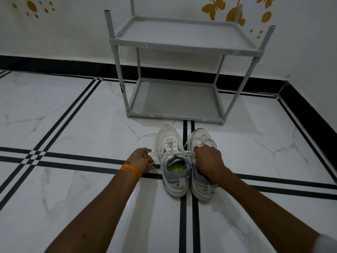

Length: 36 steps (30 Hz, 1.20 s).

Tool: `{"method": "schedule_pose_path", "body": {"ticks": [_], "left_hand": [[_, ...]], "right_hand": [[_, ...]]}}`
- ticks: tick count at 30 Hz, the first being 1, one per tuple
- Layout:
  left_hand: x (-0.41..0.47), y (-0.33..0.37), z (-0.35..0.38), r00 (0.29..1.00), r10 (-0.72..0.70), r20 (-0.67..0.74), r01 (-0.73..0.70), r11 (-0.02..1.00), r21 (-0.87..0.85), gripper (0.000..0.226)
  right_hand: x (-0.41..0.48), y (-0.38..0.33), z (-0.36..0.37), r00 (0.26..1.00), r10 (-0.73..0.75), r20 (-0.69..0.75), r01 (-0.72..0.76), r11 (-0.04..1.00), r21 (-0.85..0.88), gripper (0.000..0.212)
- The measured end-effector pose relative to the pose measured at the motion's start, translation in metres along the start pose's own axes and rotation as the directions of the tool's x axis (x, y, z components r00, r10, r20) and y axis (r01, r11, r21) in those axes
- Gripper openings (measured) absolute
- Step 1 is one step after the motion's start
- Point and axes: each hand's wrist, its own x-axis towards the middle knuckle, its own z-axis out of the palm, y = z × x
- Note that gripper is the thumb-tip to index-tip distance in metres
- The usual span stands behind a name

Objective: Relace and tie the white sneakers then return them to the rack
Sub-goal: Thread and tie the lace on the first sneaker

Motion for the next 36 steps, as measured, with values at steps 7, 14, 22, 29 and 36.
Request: {"method": "schedule_pose_path", "body": {"ticks": [7, 14, 22, 29, 36], "left_hand": [[0.006, -0.010, -0.001, 0.860, 0.502, 0.088, -0.476, 0.731, 0.489, 0.016], [0.003, -0.035, -0.002, 0.366, 0.546, 0.754, -0.776, -0.268, 0.571, 0.038], [0.017, -0.029, -0.013, 0.307, 0.485, 0.819, -0.652, -0.520, 0.552, 0.016], [0.019, -0.045, -0.013, 0.431, 0.519, 0.738, -0.579, -0.468, 0.668, 0.030], [0.015, -0.056, 0.015, 0.554, 0.698, 0.454, -0.631, -0.004, 0.776, 0.051]], "right_hand": [[0.009, 0.005, -0.017, 0.964, 0.137, 0.229, -0.181, 0.966, 0.183, 0.011], [0.017, -0.027, -0.036, 0.982, -0.048, 0.184, -0.028, 0.920, 0.391, 0.047], [0.021, -0.022, -0.023, 0.974, -0.071, 0.215, 0.032, 0.983, 0.179, 0.029], [0.018, -0.024, -0.016, 0.946, 0.029, 0.322, -0.098, 0.975, 0.202, 0.044], [0.011, -0.029, -0.008, 0.935, -0.051, 0.351, -0.104, 0.908, 0.407, 0.041]]}}
